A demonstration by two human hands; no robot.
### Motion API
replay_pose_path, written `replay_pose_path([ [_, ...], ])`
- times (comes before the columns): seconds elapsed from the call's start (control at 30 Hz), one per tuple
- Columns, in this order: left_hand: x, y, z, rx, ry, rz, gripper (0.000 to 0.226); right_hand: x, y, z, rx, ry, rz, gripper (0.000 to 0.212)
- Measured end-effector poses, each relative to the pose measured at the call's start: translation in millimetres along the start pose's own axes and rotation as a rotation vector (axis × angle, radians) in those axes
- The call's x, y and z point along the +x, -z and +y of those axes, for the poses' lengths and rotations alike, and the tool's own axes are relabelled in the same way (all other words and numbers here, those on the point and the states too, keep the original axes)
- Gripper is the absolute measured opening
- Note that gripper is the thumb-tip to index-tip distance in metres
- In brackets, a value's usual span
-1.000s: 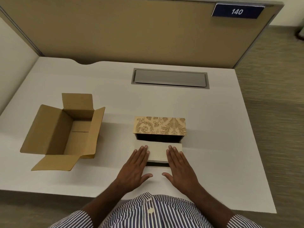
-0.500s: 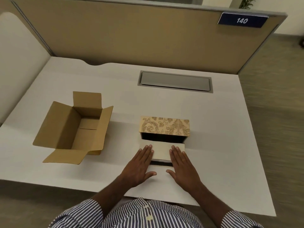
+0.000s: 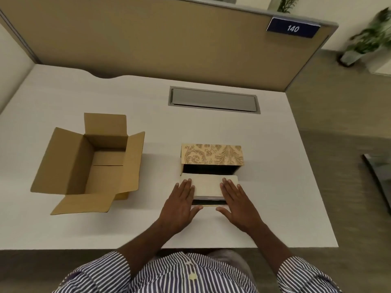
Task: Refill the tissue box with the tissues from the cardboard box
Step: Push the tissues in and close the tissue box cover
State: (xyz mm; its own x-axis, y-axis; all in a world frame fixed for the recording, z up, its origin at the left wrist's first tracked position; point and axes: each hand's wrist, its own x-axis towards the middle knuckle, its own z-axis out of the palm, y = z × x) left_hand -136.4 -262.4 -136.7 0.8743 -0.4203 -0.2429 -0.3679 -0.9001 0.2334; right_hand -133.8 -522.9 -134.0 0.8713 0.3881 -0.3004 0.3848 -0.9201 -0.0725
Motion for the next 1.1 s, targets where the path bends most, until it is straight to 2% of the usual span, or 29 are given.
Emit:
replay_pose_path([
  [0.07, 1.8, -0.7, -1.8, 0.076, -0.013, -0.016, 0.084, 0.3, 5.4, 3.2, 0.088, 0.044, 0.084, 0.076],
  [0.2, 6.1, 0.2, -1.3, 0.176, -0.054, -0.025, 0.090, 31.6, 41.4, 10.1, 0.230, 0.112, 0.501, 0.053],
  [0.27, 6.7, -2.9, 0.8, 0.190, -0.051, -0.032, 0.094, 66.4, 72.8, 11.2, 0.253, 0.066, 0.606, 0.049],
  [0.33, 6.8, -4.7, 2.7, 0.206, -0.040, -0.033, 0.096, 102.4, 103.7, 13.8, 0.234, -0.016, 0.517, 0.051],
  [0.43, 4.5, -8.7, 5.5, 0.180, -0.014, -0.050, 0.097, 139.8, 128.3, 19.0, 0.158, -0.144, 0.206, 0.062],
  [0.5, 3.3, -11.2, 8.0, 0.172, 0.000, -0.052, 0.097, 151.5, 134.0, 20.3, 0.112, -0.162, 0.042, 0.064],
  [0.53, 3.5, -11.8, 8.4, 0.167, 0.007, -0.054, 0.097, 153.7, 135.7, 19.3, 0.100, -0.142, 0.013, 0.064],
  [0.6, 4.6, -12.8, 9.0, 0.161, 0.019, -0.057, 0.096, 150.3, 136.2, 15.1, 0.132, -0.079, 0.090, 0.059],
  [0.73, 6.3, -13.7, 7.8, 0.163, 0.024, -0.056, 0.098, 121.2, 130.2, -1.2, 0.309, 0.028, 0.414, 0.047],
  [0.83, 6.4, -15.2, 7.9, 0.164, 0.022, -0.078, 0.098, 99.7, 115.0, -4.1, 0.330, -0.005, 0.461, 0.049],
  [0.93, 5.6, -17.4, 6.7, 0.181, 0.021, -0.066, 0.099, 104.7, 114.2, 7.1, 0.323, -0.100, 0.403, 0.058],
  [1.1, 3.2, -16.7, 8.0, 0.184, 0.026, -0.089, 0.099, 144.3, 124.6, 23.8, 0.226, -0.199, -0.004, 0.073],
])
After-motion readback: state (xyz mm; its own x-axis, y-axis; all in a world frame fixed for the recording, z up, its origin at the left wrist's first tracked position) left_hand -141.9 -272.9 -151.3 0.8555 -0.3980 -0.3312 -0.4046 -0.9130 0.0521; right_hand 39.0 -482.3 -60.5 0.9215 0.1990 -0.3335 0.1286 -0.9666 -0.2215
